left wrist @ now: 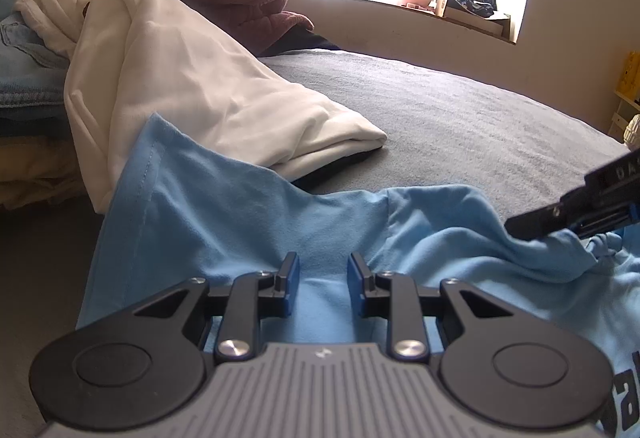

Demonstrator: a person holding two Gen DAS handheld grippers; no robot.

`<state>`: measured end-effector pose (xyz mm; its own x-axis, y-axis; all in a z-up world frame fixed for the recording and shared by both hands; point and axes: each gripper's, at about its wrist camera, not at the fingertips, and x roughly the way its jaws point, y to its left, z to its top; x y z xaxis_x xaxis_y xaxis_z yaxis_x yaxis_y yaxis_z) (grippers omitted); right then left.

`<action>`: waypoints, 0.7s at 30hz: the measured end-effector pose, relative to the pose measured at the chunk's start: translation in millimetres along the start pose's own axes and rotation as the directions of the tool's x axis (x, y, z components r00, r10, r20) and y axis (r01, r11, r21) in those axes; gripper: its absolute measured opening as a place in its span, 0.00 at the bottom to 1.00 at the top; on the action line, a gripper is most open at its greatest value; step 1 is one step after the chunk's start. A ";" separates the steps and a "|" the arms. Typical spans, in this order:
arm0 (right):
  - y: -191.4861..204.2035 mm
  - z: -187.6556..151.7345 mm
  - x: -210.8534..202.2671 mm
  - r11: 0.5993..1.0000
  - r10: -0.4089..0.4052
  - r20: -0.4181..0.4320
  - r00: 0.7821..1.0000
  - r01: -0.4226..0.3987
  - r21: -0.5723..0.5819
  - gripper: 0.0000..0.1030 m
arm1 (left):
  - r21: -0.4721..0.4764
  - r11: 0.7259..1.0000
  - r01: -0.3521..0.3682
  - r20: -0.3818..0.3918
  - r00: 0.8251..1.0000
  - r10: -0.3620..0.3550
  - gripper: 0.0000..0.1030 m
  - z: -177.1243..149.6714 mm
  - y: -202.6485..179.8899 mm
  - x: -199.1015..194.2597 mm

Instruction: Fold clothes

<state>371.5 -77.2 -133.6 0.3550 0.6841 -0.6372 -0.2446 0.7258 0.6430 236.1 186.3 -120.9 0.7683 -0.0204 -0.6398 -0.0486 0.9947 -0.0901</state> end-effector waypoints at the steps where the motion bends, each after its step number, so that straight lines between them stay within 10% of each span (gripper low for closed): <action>1: 4.0 -0.4 0.3 1.000 -0.013 0.001 1.000 0.013 -0.027 0.06 | -0.001 1.000 0.000 0.001 1.000 0.000 0.27 -0.2 0.0 -0.1; 8: 54.1 3.2 -14.2 0.910 -0.228 0.172 0.958 0.273 -0.313 0.02 | -0.008 1.000 -0.002 0.004 1.000 0.002 0.27 -0.5 0.1 0.1; 17: 88.5 -15.8 37.7 0.468 -0.529 0.385 0.756 0.638 -0.611 0.02 | 0.002 1.000 -0.017 0.011 1.000 0.017 0.27 -1.6 -2.4 -0.7; 21: 73.1 -15.1 65.1 0.436 -0.595 0.373 0.712 0.676 -0.595 0.03 | 0.008 1.000 -0.021 0.015 1.000 0.020 0.27 -2.7 -2.9 -0.9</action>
<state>363.1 21.4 -134.5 0.7350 0.0285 -0.6775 -0.4033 0.8216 -0.4030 233.8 183.2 -122.1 0.7764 0.0014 -0.6302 -0.0595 0.9957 -0.0711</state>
